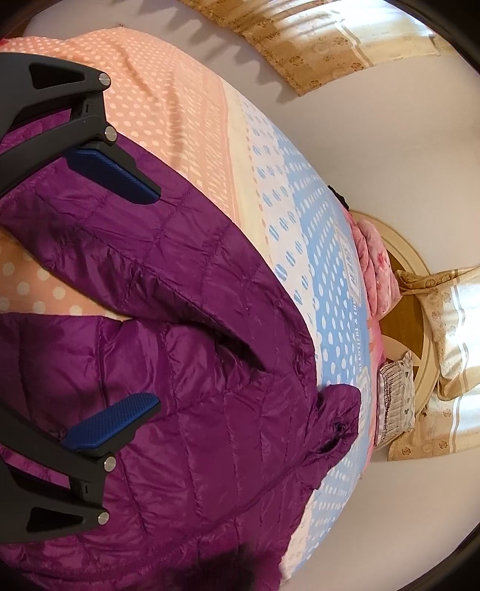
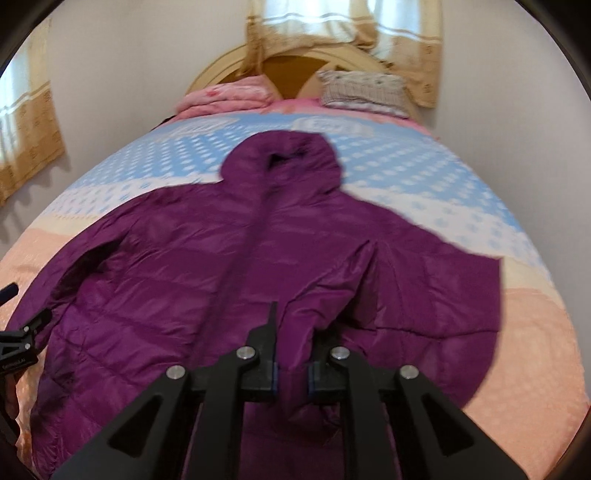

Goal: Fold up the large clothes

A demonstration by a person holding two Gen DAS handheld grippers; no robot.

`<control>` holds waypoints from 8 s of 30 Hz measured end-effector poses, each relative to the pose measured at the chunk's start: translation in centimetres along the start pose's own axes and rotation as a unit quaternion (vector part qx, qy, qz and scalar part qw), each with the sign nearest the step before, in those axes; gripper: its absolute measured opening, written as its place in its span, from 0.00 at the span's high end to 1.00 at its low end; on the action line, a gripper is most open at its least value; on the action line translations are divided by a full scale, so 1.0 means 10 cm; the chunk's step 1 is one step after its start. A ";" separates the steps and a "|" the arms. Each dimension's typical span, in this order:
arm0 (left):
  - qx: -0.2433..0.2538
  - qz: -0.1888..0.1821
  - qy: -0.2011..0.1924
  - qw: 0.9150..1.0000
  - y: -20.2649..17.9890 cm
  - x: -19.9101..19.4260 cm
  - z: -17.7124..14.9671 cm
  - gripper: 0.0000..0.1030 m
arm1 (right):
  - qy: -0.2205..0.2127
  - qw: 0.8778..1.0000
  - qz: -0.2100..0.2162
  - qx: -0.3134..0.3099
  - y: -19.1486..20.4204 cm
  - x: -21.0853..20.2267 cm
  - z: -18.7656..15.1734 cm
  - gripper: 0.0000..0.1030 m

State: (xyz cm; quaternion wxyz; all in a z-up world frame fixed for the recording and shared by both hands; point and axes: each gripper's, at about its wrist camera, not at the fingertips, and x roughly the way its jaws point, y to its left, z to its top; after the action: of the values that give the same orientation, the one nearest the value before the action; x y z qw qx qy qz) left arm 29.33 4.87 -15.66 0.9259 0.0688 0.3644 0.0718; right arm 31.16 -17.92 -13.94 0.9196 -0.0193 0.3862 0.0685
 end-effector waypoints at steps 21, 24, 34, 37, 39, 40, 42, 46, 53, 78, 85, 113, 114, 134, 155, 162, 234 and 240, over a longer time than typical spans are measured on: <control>0.084 -0.219 0.067 0.970 -2.49 0.33 0.72 0.88 | -0.023 0.992 -0.097 0.076 -1.45 -0.85 -1.04 0.12; 0.080 -0.212 0.046 0.973 -2.35 0.26 0.76 0.94 | -0.014 0.992 -0.097 0.081 -1.50 -0.79 -1.12 0.12; 0.100 -0.091 -0.060 0.989 -1.22 -0.13 0.90 0.94 | -0.007 0.994 -0.085 0.070 -1.43 -0.68 -1.16 0.12; 0.114 -0.054 -0.052 0.991 -1.09 0.08 0.77 0.94 | 0.004 0.995 -0.078 0.059 -1.37 -0.62 -1.14 0.17; 0.118 -0.037 -0.041 0.991 -1.03 0.25 0.65 0.94 | 0.015 0.996 -0.071 0.056 -1.36 -0.57 -1.09 0.44; 0.115 -0.038 -0.032 0.992 -1.01 0.36 0.59 0.92 | 0.020 0.996 -0.066 0.058 -1.36 -0.55 -1.06 0.48; 0.117 -0.038 -0.020 0.992 -1.04 0.46 0.52 0.91 | 0.022 0.996 -0.062 0.060 -1.37 -0.53 -1.02 0.53; 0.091 -0.018 -0.022 0.995 -1.01 0.45 0.57 0.71 | 0.004 0.996 -0.069 0.061 -1.43 -0.55 -0.74 0.59; 0.023 0.005 -0.133 0.991 -0.86 0.03 0.86 0.01 | -0.055 0.992 -0.083 0.075 -1.52 -0.39 -0.06 0.62; 0.039 -0.043 0.038 0.998 -1.63 1.29 0.76 0.01 | 0.027 0.997 -0.046 0.048 -1.42 0.99 0.07 0.64; 0.039 -0.044 0.038 0.998 -1.63 1.30 0.78 0.01 | 0.027 0.997 -0.054 0.042 -1.41 1.00 0.08 0.64; -0.004 -0.077 -0.019 0.997 -1.45 0.99 1.17 0.01 | -0.030 0.995 -0.045 0.086 -1.55 0.71 0.68 0.61; -0.001 -0.066 -0.014 0.998 -1.48 1.09 1.19 0.01 | -0.010 0.996 -0.043 0.079 -1.54 0.87 0.73 0.61; 0.012 -0.066 -0.003 0.998 -1.31 0.85 0.79 0.01 | 0.023 0.999 -0.006 0.041 -1.16 0.56 0.14 0.33; -0.099 0.085 0.025 0.991 1.02 -0.30 -0.53 0.01 | -0.008 1.000 0.021 -0.002 -0.47 -0.44 -0.65 0.19; -0.267 0.036 0.099 0.958 1.95 -0.42 -1.53 0.01 | -0.015 0.997 0.040 -0.063 0.08 -0.49 -0.87 0.19; -0.076 0.080 0.045 0.993 0.04 0.49 0.04 0.04 | -0.003 0.990 -0.080 0.113 -1.35 0.09 -0.08 0.30; -0.093 0.055 0.017 0.994 0.14 0.79 0.85 0.04 | -0.013 0.995 -0.047 0.086 -1.23 -0.04 0.18 0.30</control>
State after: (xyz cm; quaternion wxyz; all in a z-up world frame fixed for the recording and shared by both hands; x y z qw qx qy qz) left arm 40.73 7.07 -14.47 0.9165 0.0008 0.3677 0.1574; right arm 33.92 -29.99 -12.65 0.9249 0.0429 0.3777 -0.0078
